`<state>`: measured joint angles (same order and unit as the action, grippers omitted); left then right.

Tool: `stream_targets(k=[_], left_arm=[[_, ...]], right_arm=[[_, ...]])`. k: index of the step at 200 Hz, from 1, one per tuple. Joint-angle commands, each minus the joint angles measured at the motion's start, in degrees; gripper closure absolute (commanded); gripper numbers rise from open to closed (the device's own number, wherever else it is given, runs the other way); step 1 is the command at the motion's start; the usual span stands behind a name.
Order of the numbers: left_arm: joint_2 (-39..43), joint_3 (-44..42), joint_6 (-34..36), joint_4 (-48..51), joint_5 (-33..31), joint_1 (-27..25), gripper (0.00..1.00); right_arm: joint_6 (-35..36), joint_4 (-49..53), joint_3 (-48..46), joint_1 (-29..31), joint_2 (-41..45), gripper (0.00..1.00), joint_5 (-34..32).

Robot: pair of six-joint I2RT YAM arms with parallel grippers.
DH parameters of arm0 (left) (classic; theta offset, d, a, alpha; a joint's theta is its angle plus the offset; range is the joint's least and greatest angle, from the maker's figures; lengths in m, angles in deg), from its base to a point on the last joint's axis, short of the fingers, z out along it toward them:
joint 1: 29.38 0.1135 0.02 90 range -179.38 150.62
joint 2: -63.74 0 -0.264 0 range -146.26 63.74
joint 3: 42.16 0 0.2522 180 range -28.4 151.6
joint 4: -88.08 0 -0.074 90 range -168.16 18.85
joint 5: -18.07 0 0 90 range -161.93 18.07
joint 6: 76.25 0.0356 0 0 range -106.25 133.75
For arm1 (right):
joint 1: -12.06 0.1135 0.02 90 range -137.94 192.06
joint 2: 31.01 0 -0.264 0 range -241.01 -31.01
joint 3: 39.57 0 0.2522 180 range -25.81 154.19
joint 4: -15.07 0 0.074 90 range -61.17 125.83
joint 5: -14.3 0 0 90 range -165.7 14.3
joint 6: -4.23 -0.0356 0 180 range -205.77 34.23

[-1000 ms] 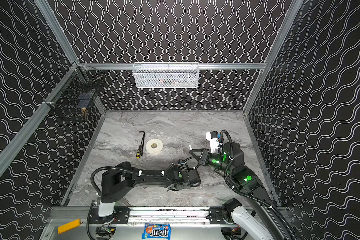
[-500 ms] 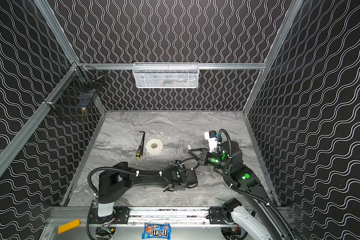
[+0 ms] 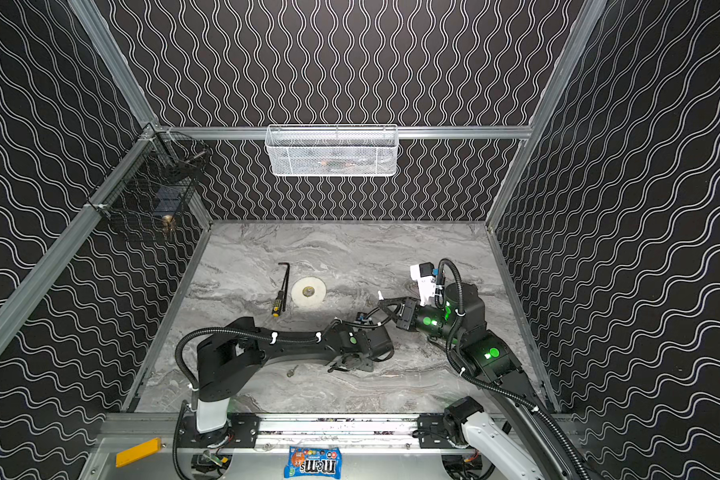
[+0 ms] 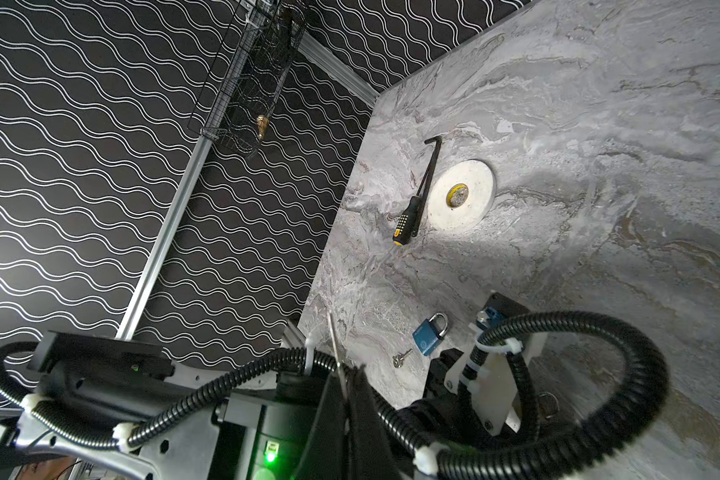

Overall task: Unlock with the key
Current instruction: 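Lower the left gripper and close it on the brass padlock body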

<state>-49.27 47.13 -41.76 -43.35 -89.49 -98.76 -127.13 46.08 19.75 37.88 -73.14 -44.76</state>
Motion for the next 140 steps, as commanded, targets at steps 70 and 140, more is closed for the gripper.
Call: stream_targets(k=[70, 140], left_arm=[[-1.9, 3.5, 4.8, 4.4, 1.5, 0.0, 0.36], [-2.4, 3.8, 3.1, 5.6, 3.6, -0.4, 0.41]], right_arm=[[0.3, 3.6, -0.4, 0.0, 0.2, 1.00, -0.5], [1.5, 4.1, -0.4, -0.2, 0.6, 1.00, -0.6]])
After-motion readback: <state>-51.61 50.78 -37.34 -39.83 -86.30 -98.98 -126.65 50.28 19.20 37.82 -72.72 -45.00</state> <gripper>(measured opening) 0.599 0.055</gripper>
